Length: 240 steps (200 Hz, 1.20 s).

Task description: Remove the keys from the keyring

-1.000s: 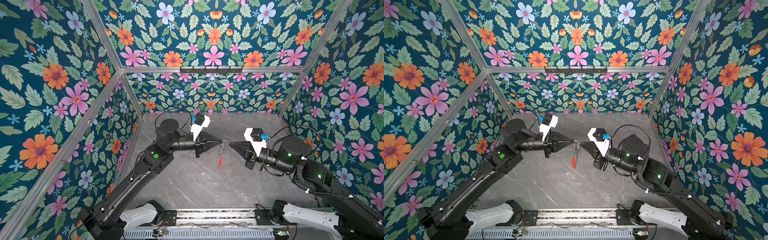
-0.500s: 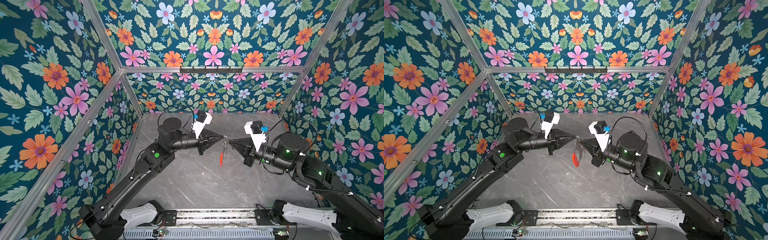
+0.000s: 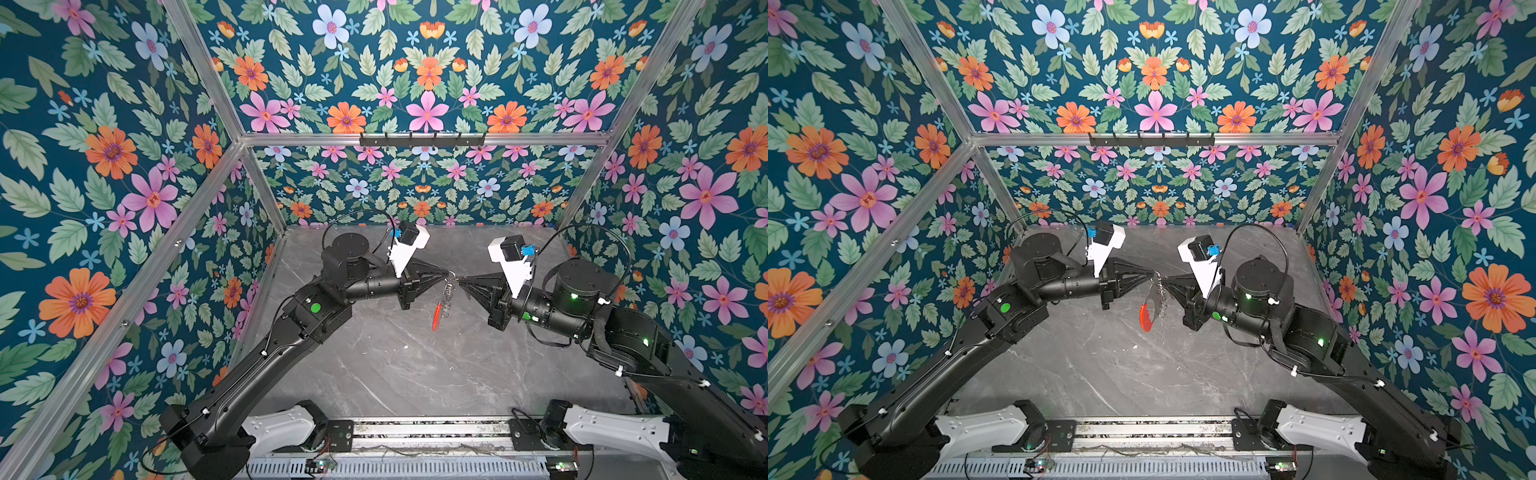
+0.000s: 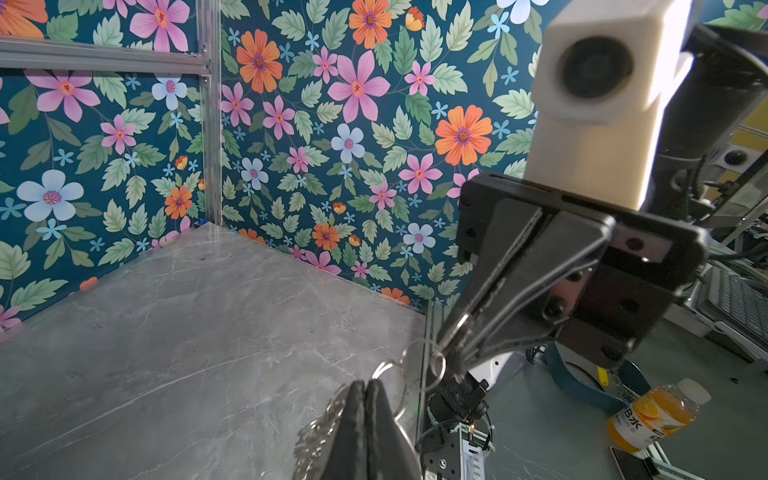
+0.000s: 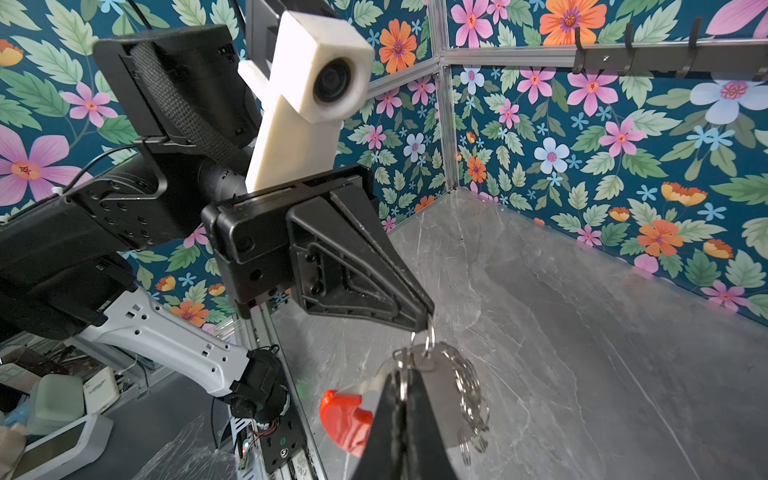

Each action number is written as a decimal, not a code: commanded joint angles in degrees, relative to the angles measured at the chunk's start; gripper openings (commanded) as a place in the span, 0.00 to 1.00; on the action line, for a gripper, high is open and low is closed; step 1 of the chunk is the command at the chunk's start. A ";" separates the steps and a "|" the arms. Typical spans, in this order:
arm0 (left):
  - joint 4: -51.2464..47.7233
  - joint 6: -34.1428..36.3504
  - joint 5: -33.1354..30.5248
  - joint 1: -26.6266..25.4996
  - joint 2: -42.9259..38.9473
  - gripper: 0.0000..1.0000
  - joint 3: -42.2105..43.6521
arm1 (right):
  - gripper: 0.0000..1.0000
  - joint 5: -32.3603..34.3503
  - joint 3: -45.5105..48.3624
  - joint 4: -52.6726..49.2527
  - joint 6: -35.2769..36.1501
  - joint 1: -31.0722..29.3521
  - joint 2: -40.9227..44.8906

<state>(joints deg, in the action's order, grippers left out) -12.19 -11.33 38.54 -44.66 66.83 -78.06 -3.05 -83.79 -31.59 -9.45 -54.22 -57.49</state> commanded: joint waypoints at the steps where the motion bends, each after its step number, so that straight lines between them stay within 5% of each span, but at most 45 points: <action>1: -4.99 2.34 -5.25 -0.42 0.49 0.00 -0.42 | 0.00 -1.37 -1.76 3.38 -0.83 -0.12 -0.32; 150: -8.26 6.78 5.93 -1.50 1.77 0.00 -0.69 | 0.00 -0.47 -6.78 -0.86 1.94 -0.10 -2.36; 240: -7.96 8.17 9.37 -1.51 2.78 0.00 -0.53 | 0.00 -5.65 -9.02 -2.09 3.43 -0.10 -4.01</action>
<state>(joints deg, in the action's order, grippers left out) -15.88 -4.27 47.46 -46.17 69.21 -78.87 -4.32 -91.72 -41.04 -7.07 -54.28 -61.36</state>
